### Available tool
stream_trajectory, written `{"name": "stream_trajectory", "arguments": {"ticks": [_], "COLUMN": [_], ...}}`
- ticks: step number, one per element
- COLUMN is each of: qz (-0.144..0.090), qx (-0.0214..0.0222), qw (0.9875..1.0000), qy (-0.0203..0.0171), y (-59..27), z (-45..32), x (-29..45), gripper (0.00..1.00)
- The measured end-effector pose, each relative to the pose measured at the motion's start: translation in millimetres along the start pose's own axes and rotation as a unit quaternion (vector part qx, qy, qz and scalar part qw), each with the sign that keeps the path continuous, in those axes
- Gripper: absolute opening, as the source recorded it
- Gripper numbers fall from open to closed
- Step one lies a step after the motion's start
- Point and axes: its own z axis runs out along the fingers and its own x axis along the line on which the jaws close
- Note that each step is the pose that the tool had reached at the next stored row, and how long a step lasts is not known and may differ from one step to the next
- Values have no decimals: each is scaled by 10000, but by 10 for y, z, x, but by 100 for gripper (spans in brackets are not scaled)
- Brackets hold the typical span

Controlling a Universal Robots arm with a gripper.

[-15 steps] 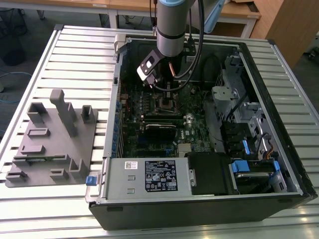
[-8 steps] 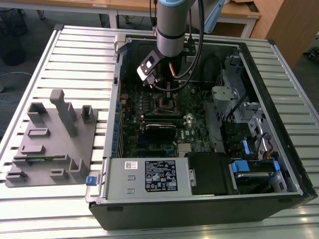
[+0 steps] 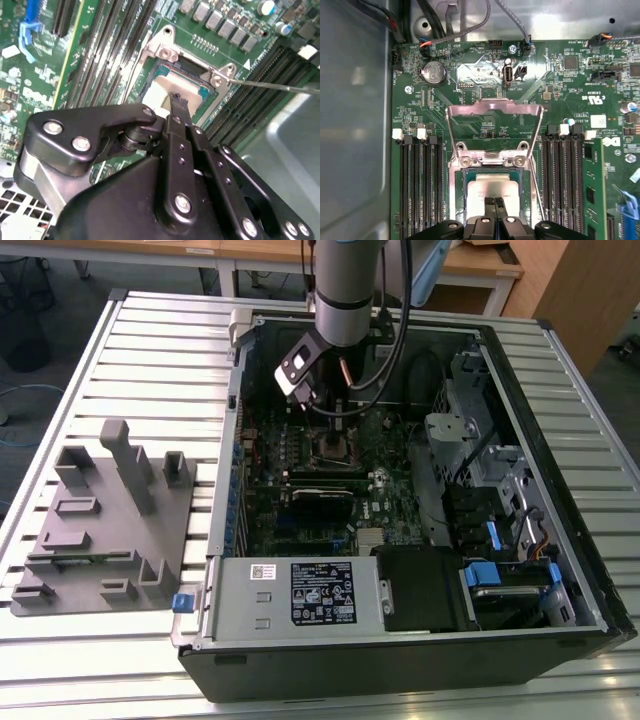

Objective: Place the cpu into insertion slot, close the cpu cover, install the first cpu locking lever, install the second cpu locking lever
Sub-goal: 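Place the cpu into insertion slot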

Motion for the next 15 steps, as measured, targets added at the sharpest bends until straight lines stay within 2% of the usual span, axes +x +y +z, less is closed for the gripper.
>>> {"name": "stream_trajectory", "arguments": {"ticks": [6,15], "qz": [0,0], "qx": [0,1], "qw": [10000,10000], "qy": [0,-1], "y": [5,20], "z": [-111,-119], "x": [1,1], "gripper": [10,10]}}
